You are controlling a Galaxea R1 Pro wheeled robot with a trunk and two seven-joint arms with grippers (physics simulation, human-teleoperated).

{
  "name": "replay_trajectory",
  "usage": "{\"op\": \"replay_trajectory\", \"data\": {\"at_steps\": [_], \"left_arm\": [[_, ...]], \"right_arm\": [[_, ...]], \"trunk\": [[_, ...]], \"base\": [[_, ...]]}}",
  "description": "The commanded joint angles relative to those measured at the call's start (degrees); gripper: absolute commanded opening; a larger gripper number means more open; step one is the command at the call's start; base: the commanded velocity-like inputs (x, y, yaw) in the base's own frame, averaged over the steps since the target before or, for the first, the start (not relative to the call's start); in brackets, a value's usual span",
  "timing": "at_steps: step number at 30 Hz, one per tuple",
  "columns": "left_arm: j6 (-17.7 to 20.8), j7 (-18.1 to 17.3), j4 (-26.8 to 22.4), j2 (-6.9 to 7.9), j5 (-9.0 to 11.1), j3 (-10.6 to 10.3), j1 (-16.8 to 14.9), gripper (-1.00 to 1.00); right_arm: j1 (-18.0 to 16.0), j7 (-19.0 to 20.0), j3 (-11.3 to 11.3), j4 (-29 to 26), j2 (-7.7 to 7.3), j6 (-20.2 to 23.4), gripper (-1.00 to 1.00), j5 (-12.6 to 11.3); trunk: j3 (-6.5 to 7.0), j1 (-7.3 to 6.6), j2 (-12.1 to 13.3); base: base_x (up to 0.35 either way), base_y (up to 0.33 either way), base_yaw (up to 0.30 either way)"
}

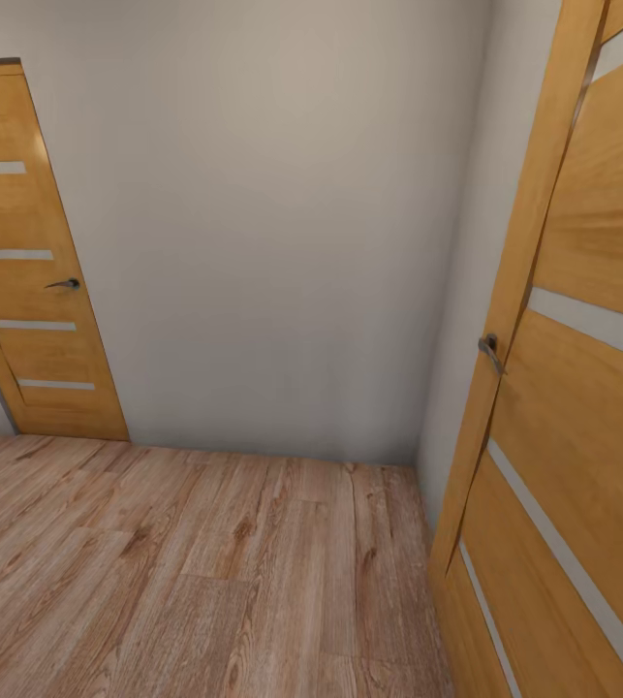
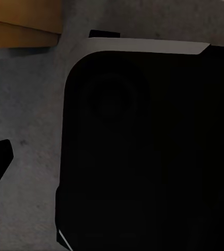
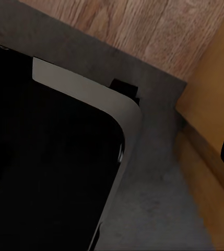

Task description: Move the two storage containers from the living room to the garage. In the garage, place one container on the floor and stack the other container on top of it (either order is fine).

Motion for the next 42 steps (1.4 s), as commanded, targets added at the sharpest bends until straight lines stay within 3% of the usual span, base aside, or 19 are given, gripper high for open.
{"op": "replay_trajectory", "data": {"at_steps": [1, 42], "left_arm": [[-0.1, 0.0, 0.0, -0.01, 0.4, 0.2, 0.0, 1.00], [-0.1, 0.0, 0.0, -0.01, 0.4, 0.3, 0.0, 1.00]], "right_arm": [[0.0, 0.0, 0.3, 0.2, -0.01, -0.5, 1.00, 0.3], [0.2, -1.3, 0.3, 0.2, -0.01, -0.5, 1.00, 0.0]], "trunk": [[-0.05, 0.00, 0.0], [-0.05, 0.00, 0.0]], "base": [[0.000, 0.000, 0.000], [0.000, -0.019, 0.000]]}}
